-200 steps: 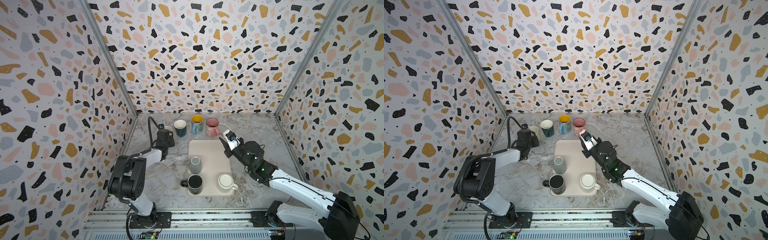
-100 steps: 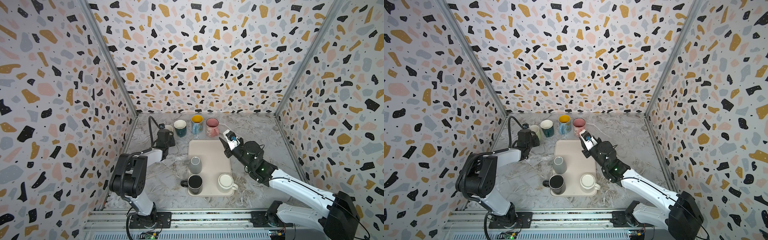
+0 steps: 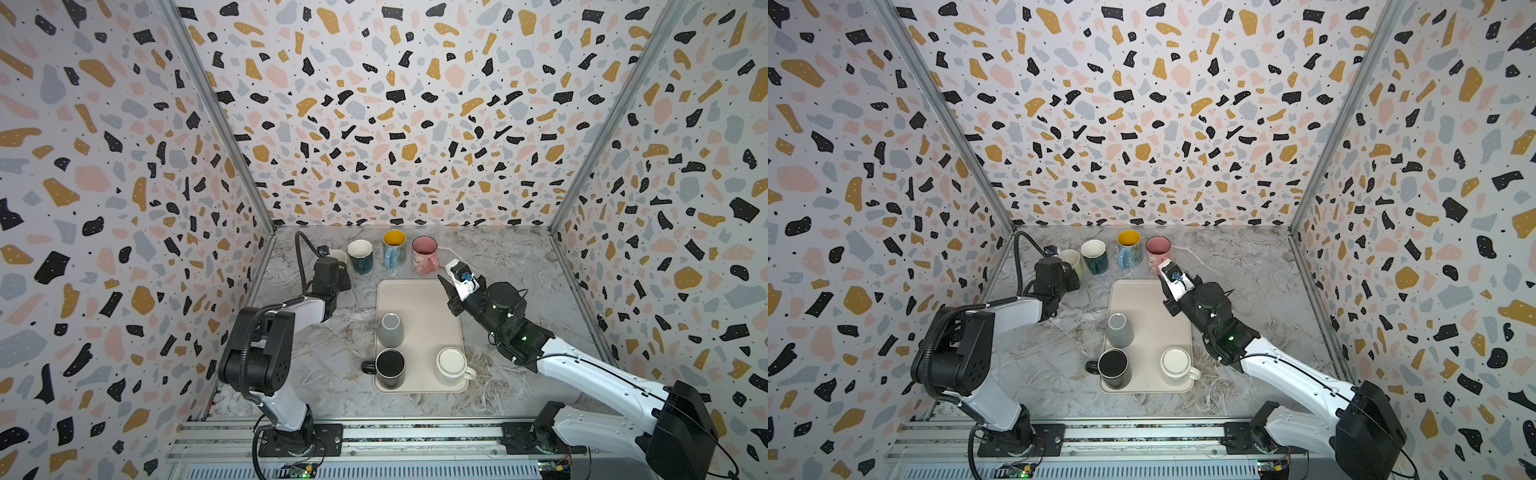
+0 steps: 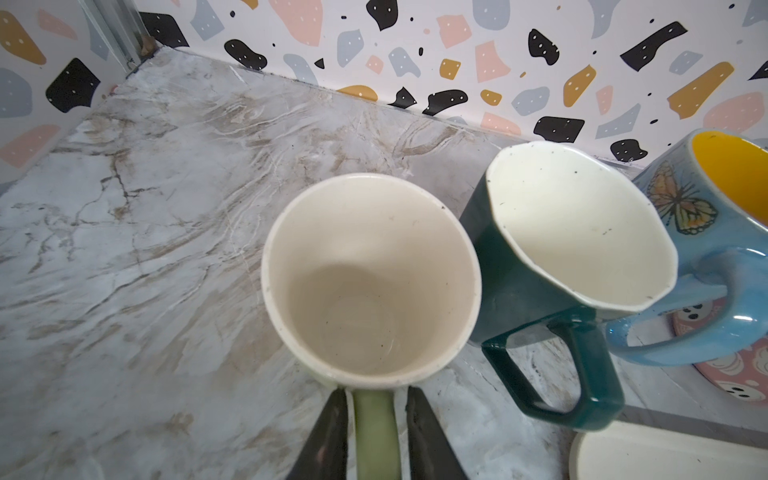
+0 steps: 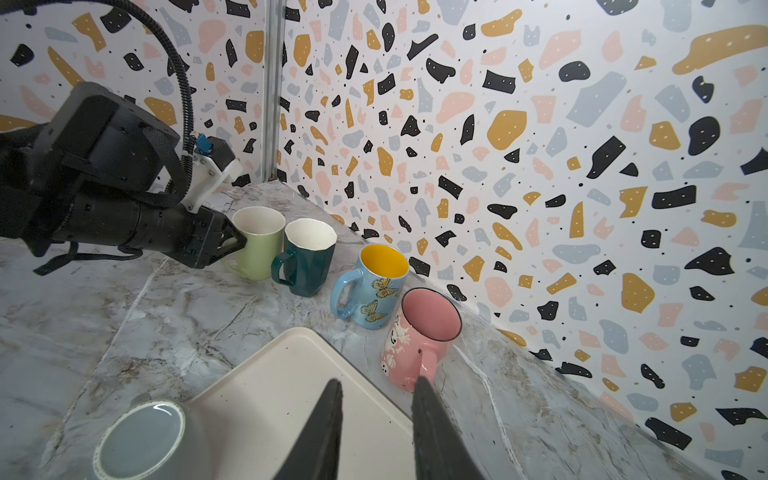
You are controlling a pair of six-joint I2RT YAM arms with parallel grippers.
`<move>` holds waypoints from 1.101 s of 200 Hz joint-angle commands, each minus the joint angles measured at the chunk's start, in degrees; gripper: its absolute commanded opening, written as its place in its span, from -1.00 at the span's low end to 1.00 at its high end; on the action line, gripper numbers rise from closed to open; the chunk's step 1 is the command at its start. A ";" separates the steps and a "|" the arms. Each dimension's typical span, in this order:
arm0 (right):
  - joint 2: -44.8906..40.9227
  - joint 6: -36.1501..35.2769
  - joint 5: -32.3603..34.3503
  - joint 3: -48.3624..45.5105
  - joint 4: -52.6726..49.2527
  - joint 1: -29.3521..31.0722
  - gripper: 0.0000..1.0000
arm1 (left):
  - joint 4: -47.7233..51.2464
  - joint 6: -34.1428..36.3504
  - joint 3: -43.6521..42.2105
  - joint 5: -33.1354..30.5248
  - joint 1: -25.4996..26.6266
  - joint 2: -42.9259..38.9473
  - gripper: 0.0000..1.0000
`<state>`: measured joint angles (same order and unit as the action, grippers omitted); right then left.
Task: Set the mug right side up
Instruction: 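Lower the light green mug onto the table and open the left gripper, then raise the left gripper and draw it back toward the tray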
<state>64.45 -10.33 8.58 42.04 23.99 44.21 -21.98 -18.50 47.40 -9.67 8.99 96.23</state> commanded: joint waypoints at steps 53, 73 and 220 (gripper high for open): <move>-0.78 1.24 -0.65 -0.72 0.64 -0.17 -0.38 | -1.35 -1.45 -2.24 1.10 -0.30 -4.28 -0.26; -0.42 1.43 -1.15 -0.65 0.77 -0.17 -0.38 | -0.49 -1.90 -3.55 0.87 -0.29 -6.63 -0.20; -1.39 4.03 -3.50 -0.87 -0.53 0.27 -0.35 | 18.80 -4.05 0.52 4.09 -0.12 -28.35 -0.05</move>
<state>64.45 -7.77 6.02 41.32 23.94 44.27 -9.04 -21.47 43.77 -7.42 9.02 70.98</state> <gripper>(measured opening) 0.324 0.469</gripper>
